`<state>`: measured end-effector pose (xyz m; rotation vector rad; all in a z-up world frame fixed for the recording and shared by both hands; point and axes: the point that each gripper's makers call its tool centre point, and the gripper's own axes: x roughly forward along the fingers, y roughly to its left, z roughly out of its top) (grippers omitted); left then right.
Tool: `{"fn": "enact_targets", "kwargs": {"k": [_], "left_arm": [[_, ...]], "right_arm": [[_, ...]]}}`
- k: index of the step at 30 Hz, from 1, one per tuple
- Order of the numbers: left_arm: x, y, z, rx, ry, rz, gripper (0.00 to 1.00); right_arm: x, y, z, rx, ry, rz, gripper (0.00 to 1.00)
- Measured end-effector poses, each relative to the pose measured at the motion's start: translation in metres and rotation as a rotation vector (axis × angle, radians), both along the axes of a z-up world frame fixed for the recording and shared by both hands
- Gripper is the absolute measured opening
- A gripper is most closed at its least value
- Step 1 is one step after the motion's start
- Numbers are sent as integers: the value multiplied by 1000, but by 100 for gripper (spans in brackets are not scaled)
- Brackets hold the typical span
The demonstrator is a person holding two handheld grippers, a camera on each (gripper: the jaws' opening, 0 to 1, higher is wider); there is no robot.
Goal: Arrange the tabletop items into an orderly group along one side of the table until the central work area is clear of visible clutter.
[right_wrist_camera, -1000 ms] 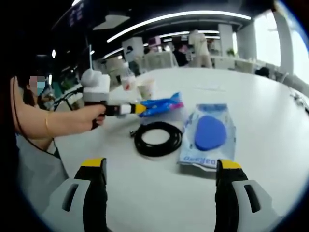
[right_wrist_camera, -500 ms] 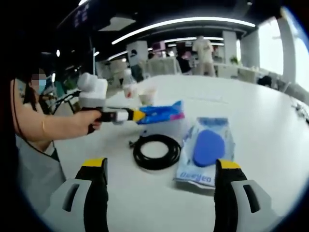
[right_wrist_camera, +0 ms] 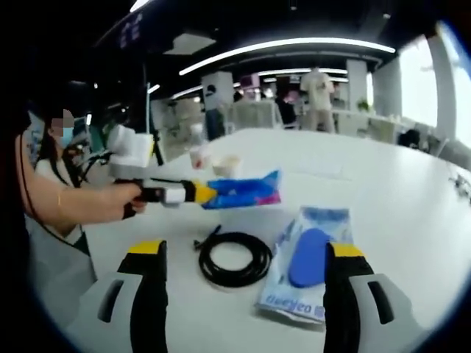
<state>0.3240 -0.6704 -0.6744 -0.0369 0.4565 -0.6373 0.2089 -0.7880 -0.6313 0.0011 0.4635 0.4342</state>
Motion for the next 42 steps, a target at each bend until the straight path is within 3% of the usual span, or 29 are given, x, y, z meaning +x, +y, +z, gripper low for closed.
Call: {"fn": "enact_targets", "kwargs": {"k": [9,15,18,20,28,42], "left_arm": [[-7,-2,9,-13,-3,-45,0],[-10,-7,13,-37,11,-70,0],[-11,-7,12,-11,5,-68,0],[-13,-10,13,-42,22,-77,0],[-18,-17,18,-34,5,-113,0],[-19,-29,24,-30,-17,-149,0]], "right_arm": [[29,5,20,-2,-52,65,75],[44,3,22,-6,-46,83,66],[53,0,25,35,-50,62,55],[59,-2,23,17,-49,56,48],[73,-10,20,17,-51,41,37],[77,-19,1,-26,4,38,11]]}}
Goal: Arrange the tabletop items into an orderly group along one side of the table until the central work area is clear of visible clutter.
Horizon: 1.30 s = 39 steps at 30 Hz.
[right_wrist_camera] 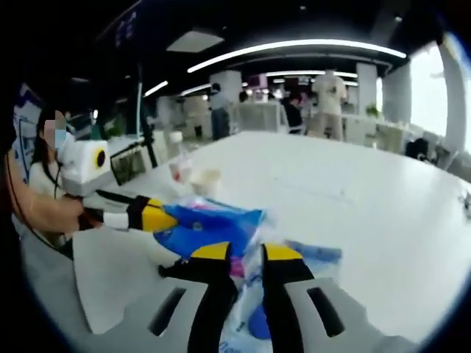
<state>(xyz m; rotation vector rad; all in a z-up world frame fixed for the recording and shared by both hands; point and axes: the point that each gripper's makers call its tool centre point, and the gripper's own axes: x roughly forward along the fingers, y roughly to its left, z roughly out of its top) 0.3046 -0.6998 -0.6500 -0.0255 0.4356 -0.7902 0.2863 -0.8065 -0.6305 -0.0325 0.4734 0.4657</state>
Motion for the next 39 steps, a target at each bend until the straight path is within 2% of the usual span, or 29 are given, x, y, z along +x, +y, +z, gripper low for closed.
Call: {"fn": "enact_targets", "kwargs": {"k": [4,12,19,26,29,39], "left_arm": [[0,-2,0,-1,3,-3,0],[-2,-8,3,3,-1,-10,0],[-1,-14,7,-2,2,-8,0],[4,-27,13,-23,1,2,0],[7,-33,14,-53,28,9,0],[20,-66,26,-77,-4,-19,1]], "right_arm": [[0,-3,-1,-3,8,-10,3],[-1,-10,-7,-23,42,-27,0],[0,-16,-4,-39,43,-34,0],[4,-30,1,-44,37,-61,0],[6,-36,3,-57,27,-73,0],[17,-72,19,-32,-19,-159,0]]}}
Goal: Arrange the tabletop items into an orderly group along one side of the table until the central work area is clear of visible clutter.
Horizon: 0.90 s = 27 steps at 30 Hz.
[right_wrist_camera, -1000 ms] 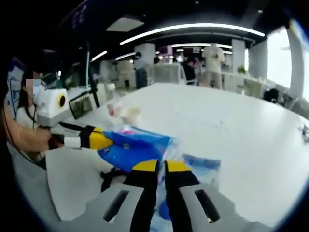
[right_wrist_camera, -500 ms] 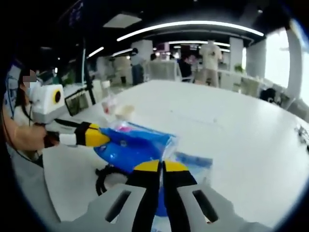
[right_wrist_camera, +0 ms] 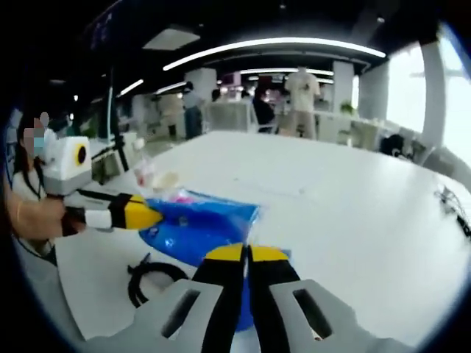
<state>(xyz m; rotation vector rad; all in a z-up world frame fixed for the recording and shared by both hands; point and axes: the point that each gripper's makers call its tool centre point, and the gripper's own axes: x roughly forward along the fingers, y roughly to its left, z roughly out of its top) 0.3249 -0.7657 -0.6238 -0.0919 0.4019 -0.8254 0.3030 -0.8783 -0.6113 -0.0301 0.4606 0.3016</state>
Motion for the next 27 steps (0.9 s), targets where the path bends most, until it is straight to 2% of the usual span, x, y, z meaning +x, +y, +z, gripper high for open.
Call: {"fn": "enact_targets", "kwargs": {"k": [7,14,19,27], "left_arm": [[10,-24,-5,-17,6,-12,1],[19,-46,-12,-19,0,-19,1],[25,-69,-14,-61,-15,-14,2],[30,-101,-25,-96,10,-16,2]], "right_arm": [[8,-24,-1,57,-13,-55,0],[17,-45,-7,70,-30,-106,0],[23,-67,-7,51,-57,-157,0],[28,-99,-14,64,-68,-230,0]]}}
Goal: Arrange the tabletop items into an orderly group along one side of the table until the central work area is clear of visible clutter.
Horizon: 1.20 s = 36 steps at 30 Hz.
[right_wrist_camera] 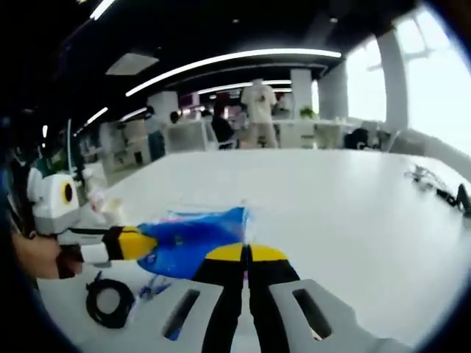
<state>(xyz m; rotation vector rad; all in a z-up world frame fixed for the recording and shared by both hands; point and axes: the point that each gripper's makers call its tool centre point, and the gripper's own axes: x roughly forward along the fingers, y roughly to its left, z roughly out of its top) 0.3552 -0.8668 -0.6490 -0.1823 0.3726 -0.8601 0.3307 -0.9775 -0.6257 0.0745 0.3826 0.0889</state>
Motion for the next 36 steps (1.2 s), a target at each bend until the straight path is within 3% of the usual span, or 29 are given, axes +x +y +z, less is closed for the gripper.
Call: {"fn": "enact_targets", "kwargs": {"k": [10,19,22,33,36], "left_arm": [[10,-27,-11,-19,17,1,3],[12,-51,-25,35,-1,-12,3],[12,-56,-27,59,-37,-31,3],[17,-72,-42,86,-31,-25,4],[21,-74,-47,88,5,-4,5]], "right_arm": [[7,-28,-13,3,-5,-63,0],[9,-47,-27,5,5,-105,0],[7,-55,-34,31,5,-135,0],[14,-71,-51,95,0,-200,0],[16,-75,-55,94,0,-209,0]]}}
